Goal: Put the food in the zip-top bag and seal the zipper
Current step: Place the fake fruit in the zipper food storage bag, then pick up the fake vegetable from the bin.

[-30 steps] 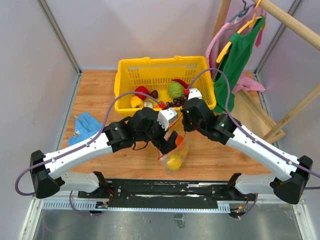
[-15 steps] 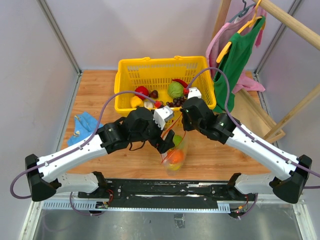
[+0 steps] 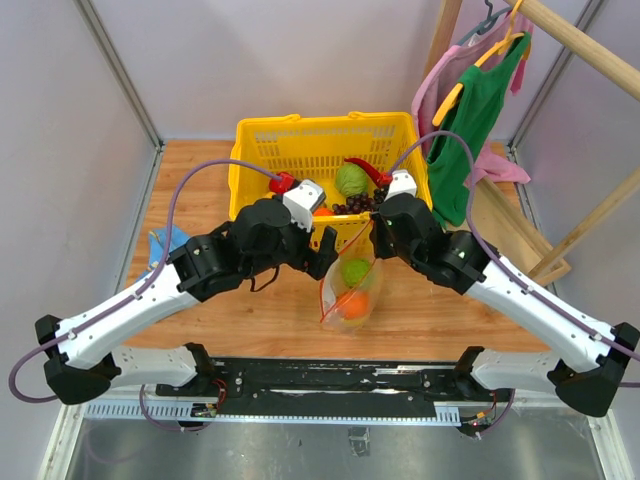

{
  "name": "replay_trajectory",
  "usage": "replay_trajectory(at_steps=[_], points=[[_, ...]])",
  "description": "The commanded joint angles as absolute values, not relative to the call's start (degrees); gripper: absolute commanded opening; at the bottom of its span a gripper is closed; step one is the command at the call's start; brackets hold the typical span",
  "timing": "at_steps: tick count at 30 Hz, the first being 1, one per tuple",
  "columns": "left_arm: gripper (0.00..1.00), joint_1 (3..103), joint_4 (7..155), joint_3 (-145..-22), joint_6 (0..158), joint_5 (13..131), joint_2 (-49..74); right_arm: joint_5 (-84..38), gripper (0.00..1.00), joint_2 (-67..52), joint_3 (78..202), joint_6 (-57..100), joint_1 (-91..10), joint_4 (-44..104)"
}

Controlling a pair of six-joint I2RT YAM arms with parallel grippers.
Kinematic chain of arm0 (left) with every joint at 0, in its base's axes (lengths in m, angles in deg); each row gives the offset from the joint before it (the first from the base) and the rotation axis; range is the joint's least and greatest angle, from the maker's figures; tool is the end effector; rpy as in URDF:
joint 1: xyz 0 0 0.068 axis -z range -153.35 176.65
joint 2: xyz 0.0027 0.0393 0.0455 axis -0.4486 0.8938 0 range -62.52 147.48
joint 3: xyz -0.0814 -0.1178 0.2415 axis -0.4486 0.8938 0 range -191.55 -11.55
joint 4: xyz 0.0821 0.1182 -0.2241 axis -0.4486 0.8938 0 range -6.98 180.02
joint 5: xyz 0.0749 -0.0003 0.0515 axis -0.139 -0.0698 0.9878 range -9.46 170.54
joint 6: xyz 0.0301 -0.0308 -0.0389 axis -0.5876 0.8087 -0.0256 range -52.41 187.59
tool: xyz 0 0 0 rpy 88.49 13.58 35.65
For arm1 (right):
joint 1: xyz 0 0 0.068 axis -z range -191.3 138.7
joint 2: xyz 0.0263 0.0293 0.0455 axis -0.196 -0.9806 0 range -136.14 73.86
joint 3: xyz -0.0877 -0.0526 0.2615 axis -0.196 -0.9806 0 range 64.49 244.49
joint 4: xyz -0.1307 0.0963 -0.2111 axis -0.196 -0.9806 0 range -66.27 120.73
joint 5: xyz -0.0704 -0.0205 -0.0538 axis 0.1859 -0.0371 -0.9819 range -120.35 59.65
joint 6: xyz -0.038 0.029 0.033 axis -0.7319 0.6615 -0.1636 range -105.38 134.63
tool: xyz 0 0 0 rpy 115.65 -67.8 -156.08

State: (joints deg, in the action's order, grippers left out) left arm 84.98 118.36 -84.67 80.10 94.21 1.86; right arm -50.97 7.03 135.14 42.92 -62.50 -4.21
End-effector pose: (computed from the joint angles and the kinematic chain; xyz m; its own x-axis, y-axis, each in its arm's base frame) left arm 0.1360 -0.2014 0.4051 -0.3846 0.2225 -0.8958 0.6480 0.7562 -0.0904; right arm 0.1713 0.1897 0.3819 -0.5412 0.0348 -0.8402 -0.3224 0.9142 0.2456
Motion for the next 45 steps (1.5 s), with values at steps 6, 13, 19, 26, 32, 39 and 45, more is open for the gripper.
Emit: replay_trajectory(at_steps=[6, 13, 19, 26, 32, 39, 45], points=[[0.97, 79.0, 123.7, -91.1, 82.4, 101.4, 5.6, -55.5, 0.03, 9.3, 134.7, 43.1, -61.7, -4.6], [0.96, 70.2, 124.8, -95.3, 79.8, 101.2, 11.0, -54.5, 0.03, 9.0, 134.1, 42.8, -61.7, -4.6], [0.95, 63.4, 124.3, -98.6, 79.6, 100.1, 18.1, -54.0, 0.03, 8.8, 133.9, 42.1, -61.7, -4.2], [0.92, 57.6, 123.6, -101.6, 80.0, 98.6, 26.7, -53.7, 0.04, 8.5, 133.9, 40.8, -61.7, -3.9], [0.88, 54.8, 121.4, -102.2, 80.4, 98.3, 32.6, -53.4, 0.04, 7.9, 134.1, 40.1, -61.7, -3.8], [0.86, 53.1, 120.1, -103.3, 81.7, 99.9, 40.4, -53.9, 0.04, 7.8, 134.1, 39.3, -61.7, -3.7], [0.86, 51.4, 117.0, -102.5, 82.0, 100.5, 45.9, -53.5, 0.04, 7.6, 134.0, 38.9, -61.6, -3.7]])
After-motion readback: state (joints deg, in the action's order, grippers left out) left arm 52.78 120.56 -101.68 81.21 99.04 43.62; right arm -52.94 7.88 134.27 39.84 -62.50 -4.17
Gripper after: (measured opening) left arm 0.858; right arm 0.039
